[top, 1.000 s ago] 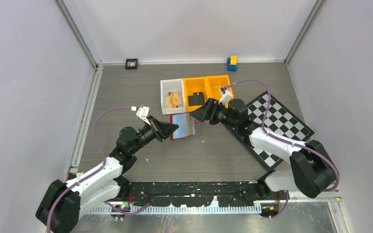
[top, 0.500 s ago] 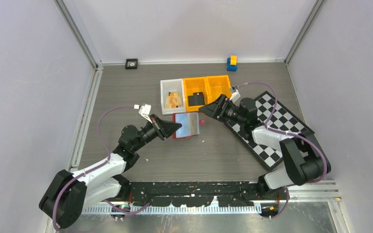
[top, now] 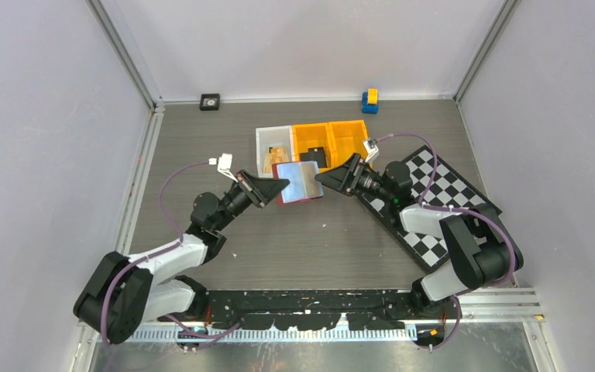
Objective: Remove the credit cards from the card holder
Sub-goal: Remove the credit card from the card holder.
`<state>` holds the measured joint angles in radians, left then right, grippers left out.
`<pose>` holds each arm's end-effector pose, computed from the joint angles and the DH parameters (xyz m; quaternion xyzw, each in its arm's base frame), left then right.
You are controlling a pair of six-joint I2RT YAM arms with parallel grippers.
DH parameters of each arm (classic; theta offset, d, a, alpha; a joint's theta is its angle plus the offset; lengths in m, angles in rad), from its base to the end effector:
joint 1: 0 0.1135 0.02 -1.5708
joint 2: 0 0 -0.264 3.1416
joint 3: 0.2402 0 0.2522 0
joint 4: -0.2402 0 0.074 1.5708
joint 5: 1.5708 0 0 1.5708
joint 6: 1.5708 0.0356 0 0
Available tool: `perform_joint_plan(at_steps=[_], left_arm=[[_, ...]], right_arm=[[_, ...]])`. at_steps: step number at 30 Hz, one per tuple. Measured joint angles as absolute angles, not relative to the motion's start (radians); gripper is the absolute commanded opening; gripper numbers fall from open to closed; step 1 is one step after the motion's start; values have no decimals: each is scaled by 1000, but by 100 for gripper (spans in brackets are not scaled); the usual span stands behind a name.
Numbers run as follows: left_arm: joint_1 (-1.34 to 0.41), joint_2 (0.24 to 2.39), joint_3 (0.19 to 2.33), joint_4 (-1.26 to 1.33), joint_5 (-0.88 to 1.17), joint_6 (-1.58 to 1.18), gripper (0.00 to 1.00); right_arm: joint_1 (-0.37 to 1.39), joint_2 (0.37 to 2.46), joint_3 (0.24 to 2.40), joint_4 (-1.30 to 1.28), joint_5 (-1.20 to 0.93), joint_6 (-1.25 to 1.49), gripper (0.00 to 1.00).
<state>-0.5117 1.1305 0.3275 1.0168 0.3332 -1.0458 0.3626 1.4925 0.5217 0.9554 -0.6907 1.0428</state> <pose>0.1913 -0.1208 0.2406 -0.0388 0.6311 -0.6133 0.4734 0.2618 0.1236 0.2068 -0.0003 0.7113 0.6108 0.3479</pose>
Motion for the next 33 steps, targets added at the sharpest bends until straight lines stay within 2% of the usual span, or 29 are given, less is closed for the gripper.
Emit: perform_joint_plan(at_steps=[9,13,23,33], left_arm=[[-504,1298,414,1184,373,-1199,0],[-504,1310,426,1196,376,-1220,0],[-503,1293,620,1011,331,-1167,0],[-445,1183,500,937,380,-1070,0]], right_arm=[[363,1486,492,1021,-699,1104,89],[362,1413,463,925,-639,1082,88],[358,1202,373,828,-468,1060,89],[358,1132,331,847,-390,1075,89]])
